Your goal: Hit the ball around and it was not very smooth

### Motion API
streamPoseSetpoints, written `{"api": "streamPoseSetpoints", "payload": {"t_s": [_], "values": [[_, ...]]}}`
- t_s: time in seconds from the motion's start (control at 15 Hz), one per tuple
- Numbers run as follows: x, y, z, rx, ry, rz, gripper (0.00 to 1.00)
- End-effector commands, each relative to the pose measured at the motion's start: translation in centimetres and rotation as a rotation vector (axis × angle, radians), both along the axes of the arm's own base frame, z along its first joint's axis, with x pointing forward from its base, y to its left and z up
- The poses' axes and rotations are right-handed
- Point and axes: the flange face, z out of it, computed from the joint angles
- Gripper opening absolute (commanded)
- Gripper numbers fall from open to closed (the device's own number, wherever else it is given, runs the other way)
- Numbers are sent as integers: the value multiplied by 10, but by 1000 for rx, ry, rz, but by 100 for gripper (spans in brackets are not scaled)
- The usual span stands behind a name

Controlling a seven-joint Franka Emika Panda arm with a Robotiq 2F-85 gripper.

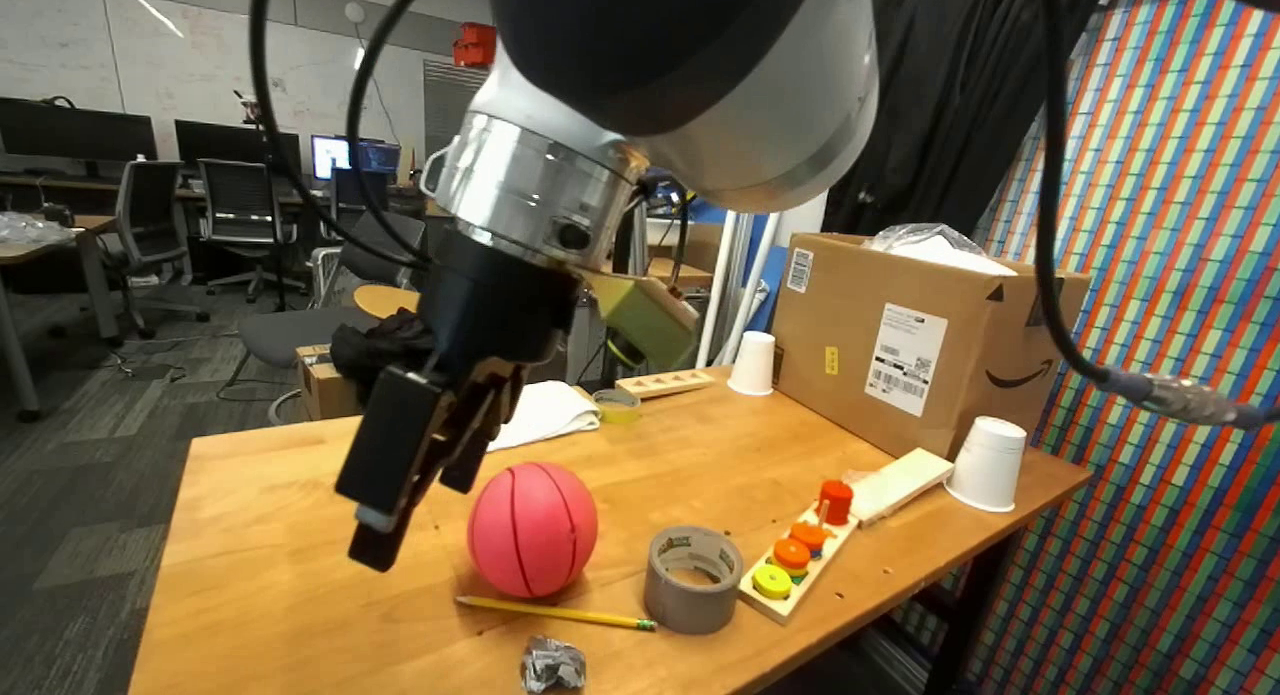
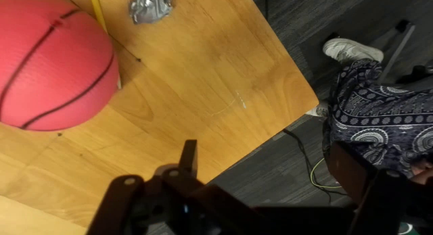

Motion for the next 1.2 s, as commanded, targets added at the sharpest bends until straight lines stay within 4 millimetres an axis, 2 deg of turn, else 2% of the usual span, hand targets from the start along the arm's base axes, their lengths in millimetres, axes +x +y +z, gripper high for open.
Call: {"api": "streamPoseSetpoints", "payload": {"t_s": [0.0, 0.33, 0.6, 0.73, 0.93, 1.13], "values": [[15, 40, -3, 3, 19, 45, 100], [36, 70, -19, 15, 56, 106, 100], [58, 83, -33, 35, 75, 150, 100], [69, 86, -36, 73, 40, 261, 100], [86, 74, -38, 90, -16, 412, 100], [104, 48, -43, 101, -71, 560, 100]]}}
